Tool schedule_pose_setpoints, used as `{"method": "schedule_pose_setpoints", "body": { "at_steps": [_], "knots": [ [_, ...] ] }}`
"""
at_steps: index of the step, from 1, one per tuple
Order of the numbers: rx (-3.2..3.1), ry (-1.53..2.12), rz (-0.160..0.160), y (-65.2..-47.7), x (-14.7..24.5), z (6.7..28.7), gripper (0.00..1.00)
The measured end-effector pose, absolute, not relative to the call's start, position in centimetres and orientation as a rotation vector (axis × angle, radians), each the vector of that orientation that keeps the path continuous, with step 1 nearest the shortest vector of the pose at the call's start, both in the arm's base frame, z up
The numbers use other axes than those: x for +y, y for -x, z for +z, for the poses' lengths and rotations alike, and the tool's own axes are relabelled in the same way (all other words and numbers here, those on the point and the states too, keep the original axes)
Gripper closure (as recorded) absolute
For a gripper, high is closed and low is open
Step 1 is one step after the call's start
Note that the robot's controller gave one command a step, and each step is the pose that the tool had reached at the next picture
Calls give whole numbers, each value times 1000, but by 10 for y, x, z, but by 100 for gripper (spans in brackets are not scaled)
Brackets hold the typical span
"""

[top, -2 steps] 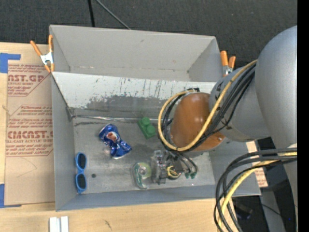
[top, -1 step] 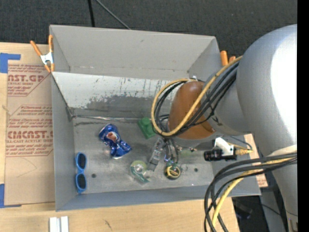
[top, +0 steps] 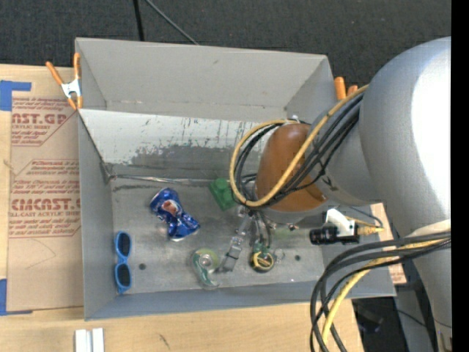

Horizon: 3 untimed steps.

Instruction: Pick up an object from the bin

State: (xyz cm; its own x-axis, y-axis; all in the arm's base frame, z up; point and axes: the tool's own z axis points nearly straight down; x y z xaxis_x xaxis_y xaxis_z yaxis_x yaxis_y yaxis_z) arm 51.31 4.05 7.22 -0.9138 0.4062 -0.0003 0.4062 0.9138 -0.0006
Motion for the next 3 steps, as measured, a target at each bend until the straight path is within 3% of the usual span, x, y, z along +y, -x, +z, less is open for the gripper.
{"method": "schedule_pose_setpoints", "body": {
  "at_steps": [1,2,3],
  "knots": [
    [3035,-823,-7,-478,-48,77,0],
    [3106,-448,1,-484,-12,70,0],
    [3083,-594,-3,-494,-77,82,0]
  ]
}}
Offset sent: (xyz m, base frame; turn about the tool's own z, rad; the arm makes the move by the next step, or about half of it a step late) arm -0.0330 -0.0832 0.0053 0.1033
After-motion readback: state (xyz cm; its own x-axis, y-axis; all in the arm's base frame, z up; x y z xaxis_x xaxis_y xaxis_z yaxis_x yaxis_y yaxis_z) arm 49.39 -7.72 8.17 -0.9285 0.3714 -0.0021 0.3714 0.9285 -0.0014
